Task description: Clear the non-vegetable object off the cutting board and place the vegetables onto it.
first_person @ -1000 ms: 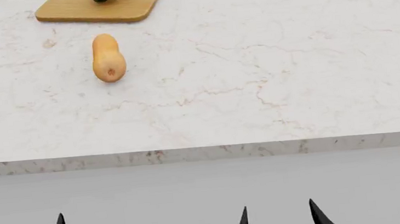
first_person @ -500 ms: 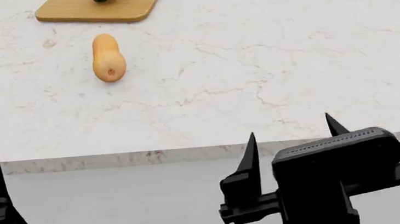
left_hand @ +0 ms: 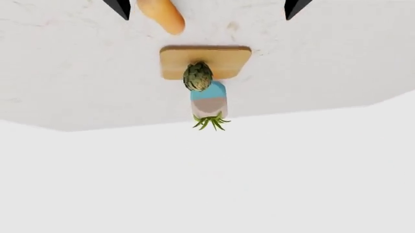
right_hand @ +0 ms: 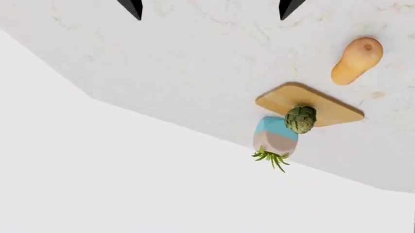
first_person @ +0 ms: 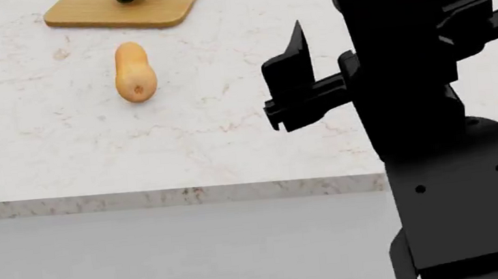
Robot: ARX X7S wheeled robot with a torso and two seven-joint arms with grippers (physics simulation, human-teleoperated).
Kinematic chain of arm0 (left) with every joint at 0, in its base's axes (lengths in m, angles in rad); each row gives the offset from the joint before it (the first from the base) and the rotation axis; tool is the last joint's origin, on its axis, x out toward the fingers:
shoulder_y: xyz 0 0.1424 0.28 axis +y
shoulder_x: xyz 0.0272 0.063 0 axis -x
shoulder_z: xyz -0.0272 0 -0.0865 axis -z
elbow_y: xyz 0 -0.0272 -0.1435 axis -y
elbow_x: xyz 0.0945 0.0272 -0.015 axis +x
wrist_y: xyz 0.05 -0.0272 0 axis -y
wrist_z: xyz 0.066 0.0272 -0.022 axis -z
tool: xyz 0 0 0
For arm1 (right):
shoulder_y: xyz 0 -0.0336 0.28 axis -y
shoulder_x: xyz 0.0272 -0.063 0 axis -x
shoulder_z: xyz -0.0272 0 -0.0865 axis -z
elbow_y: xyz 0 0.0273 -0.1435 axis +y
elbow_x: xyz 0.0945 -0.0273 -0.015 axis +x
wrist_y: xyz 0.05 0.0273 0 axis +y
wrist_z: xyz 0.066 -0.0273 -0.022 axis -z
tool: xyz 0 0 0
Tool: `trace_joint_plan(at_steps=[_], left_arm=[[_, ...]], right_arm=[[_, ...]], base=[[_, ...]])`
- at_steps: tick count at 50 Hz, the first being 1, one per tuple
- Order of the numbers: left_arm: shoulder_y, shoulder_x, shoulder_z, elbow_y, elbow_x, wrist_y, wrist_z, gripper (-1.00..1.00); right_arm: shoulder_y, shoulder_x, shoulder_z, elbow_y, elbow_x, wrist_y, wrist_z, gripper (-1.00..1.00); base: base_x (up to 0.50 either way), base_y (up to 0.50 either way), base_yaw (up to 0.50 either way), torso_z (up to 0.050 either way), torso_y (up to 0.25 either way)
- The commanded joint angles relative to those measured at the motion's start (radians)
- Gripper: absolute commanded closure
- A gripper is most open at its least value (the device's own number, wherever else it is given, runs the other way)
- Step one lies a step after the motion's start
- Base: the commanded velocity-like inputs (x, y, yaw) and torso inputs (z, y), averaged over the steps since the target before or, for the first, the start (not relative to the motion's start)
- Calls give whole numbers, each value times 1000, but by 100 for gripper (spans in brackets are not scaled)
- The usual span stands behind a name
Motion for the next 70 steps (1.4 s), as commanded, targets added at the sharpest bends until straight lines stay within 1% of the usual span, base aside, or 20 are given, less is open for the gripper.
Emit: trace_joint_plan(at_steps=[1, 9, 12, 16, 23, 36, 50, 55, 70], left_arm=[[-239, -18, 68, -218, -16, -15, 58, -100], [-299, -43, 80, -255, -13, -29, 66, -100], [-315, -48, 85, -277, -12, -27, 72, -100], [-330, -50, 89, -279, -11, -25, 70, -100], [-358, -54, 97, -293, -15, -29, 76, -100], [-365, -46, 95, -291, -25, -36, 72, -100], [-358, -47, 94, -267, -34, -43, 62, -100], [-377, -51, 92, -268, -38, -52, 61, -100], [-419, -58, 96, -274, -47, -70, 58, -100]], right_arm=[[186, 13, -25, 169, 16, -24, -47, -100], [255, 25, -42, 244, 14, -47, -60, -100], [267, 16, -25, 249, 20, -51, -60, -100], [276, 20, -44, 244, 10, -50, -51, -100], [294, 22, -37, 229, 6, -33, -40, -100], [299, 29, -33, 223, 13, -13, -42, -100], [294, 42, -45, 182, 24, -3, -50, -100], [335, 39, -35, 197, 24, 5, -49, -100], [424, 42, -61, 253, 32, 29, -64, -100]], base=[[0, 0, 0, 0, 0], [0, 0, 0, 0, 0], [0, 0, 0, 0, 0], [0, 0, 0, 0, 0], [0, 500, 0, 0, 0], [0, 500, 0, 0, 0], [0, 313, 0, 0, 0], [0, 0, 0, 0, 0], [483, 0, 0, 0, 0]])
